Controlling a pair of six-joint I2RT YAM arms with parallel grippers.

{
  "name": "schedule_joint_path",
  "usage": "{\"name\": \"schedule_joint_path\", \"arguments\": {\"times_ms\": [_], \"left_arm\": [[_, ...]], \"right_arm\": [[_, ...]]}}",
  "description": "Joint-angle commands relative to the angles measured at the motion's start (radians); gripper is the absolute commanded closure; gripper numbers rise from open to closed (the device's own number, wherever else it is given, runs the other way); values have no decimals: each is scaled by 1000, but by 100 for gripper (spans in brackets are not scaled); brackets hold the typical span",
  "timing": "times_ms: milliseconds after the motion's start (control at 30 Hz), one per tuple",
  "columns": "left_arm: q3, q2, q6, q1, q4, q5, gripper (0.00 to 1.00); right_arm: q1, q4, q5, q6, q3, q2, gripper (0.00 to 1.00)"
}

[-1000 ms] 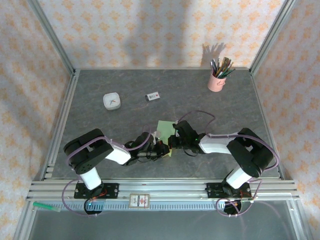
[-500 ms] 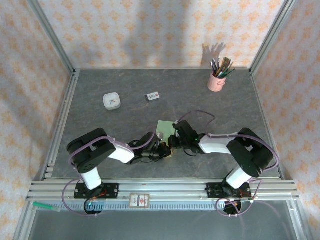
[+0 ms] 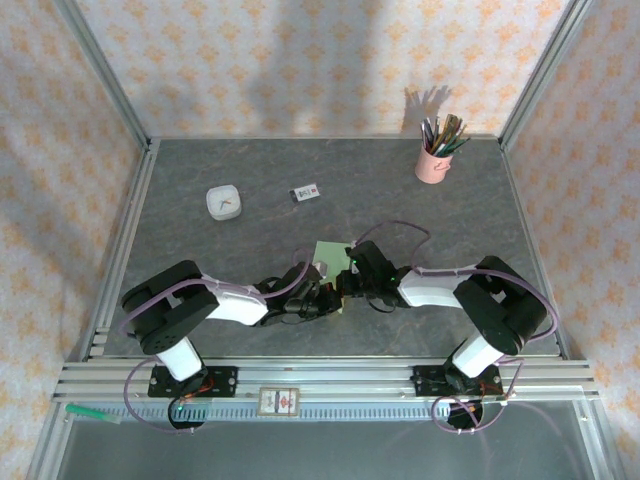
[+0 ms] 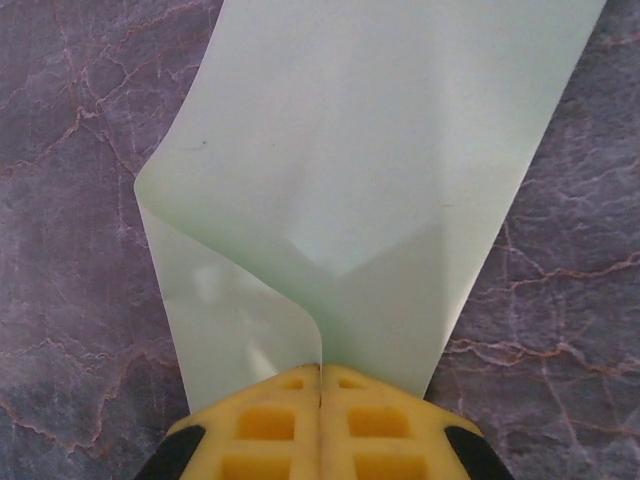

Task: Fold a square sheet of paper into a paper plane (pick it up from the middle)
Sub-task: Third fold the triangle at the center of the table.

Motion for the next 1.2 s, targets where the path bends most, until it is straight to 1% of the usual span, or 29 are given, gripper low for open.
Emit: {"name": "schedule_joint_path", "arguments": {"times_ms": [0,133,267,500,633,833,967,1067,1167], "left_arm": [[-3,7,20,0,8,-30,100],[1,54,21,-2,28,-6,100],[18,60,39,-2,7,17,100],[16,-18,61,12,-30,9,98],[-16,-56,61,43,-28,-8,98],[1,-2,66,50,1,23,98],[-3,38,70,50,10,23,98],[-16,36,68,51,13,19,98],[0,4,79,51,-12,17,97]], "right_arm": [[-6,-125,42,-17,-25,22,99],[-6,-125,43,-19,-25,23,99],[-6,-125,43,-20,-25,31,99],[-8,-128,46,-24,-22,29,99],[-8,-126,46,-24,-24,30,99],[-9,-127,48,-22,-25,28,99],[-8,-129,48,-22,-28,25,99],[-9,-131,48,-23,-27,25,99],[-9,-129,48,-24,-26,27,99]]}}
